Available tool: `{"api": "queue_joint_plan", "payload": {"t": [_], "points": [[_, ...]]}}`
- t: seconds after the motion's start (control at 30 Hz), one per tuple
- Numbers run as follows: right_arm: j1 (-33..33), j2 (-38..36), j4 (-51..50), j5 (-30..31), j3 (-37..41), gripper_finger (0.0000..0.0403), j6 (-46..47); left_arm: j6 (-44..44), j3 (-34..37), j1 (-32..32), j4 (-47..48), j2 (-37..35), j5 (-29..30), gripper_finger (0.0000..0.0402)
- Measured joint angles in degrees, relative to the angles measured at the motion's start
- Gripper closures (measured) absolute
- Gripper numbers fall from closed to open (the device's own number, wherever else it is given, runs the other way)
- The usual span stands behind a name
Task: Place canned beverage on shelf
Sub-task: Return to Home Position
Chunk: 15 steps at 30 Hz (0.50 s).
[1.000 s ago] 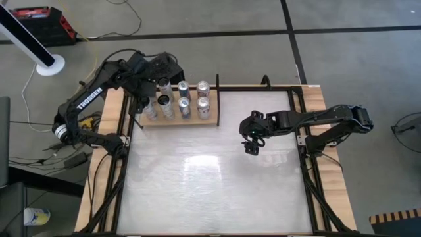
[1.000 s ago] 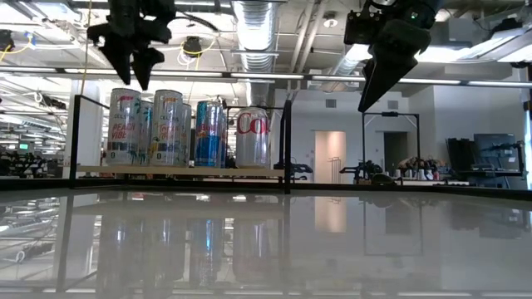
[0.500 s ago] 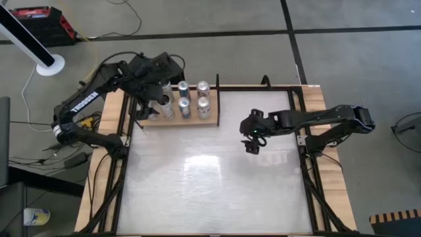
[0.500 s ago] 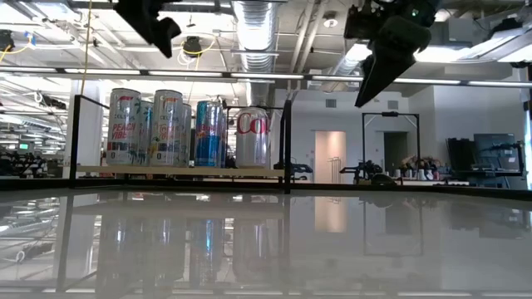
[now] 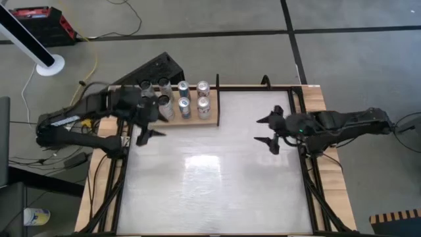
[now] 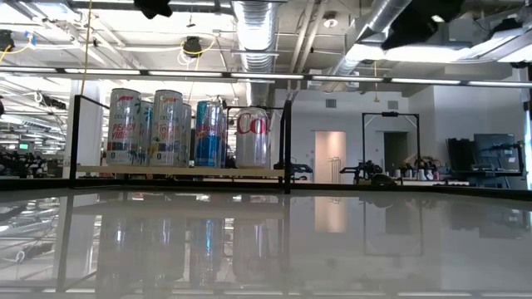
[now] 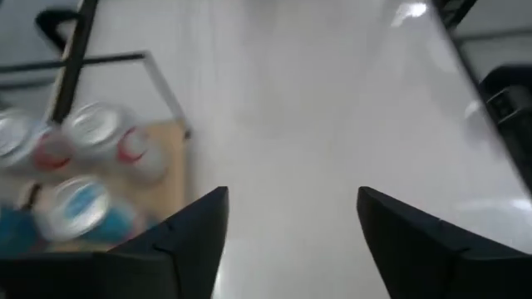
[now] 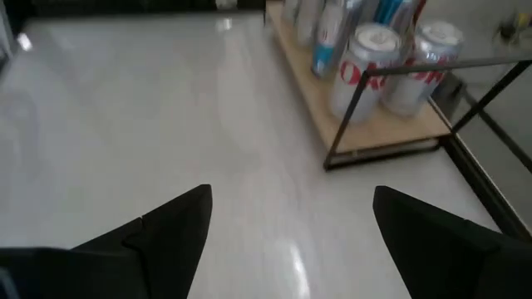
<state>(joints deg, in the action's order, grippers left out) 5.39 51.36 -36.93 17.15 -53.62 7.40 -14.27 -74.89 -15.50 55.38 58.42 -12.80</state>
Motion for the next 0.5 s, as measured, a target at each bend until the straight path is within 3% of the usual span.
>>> {"api": "queue_joint_plan", "payload": {"t": [0.27, 0.5], "points": [[6.3, -17.9, 25.8, 12.1, 24.8, 0.0046, 6.2, 9.9, 29.4, 11.1, -35.6, -16.5, 1.0, 0.0215], [6.1, -25.4, 37.2, 12.5, 34.6, 0.0047, 6.1, 17.0, 51.5, 13.6, -66.7, -23.8, 3.4, 0.0256]]}}
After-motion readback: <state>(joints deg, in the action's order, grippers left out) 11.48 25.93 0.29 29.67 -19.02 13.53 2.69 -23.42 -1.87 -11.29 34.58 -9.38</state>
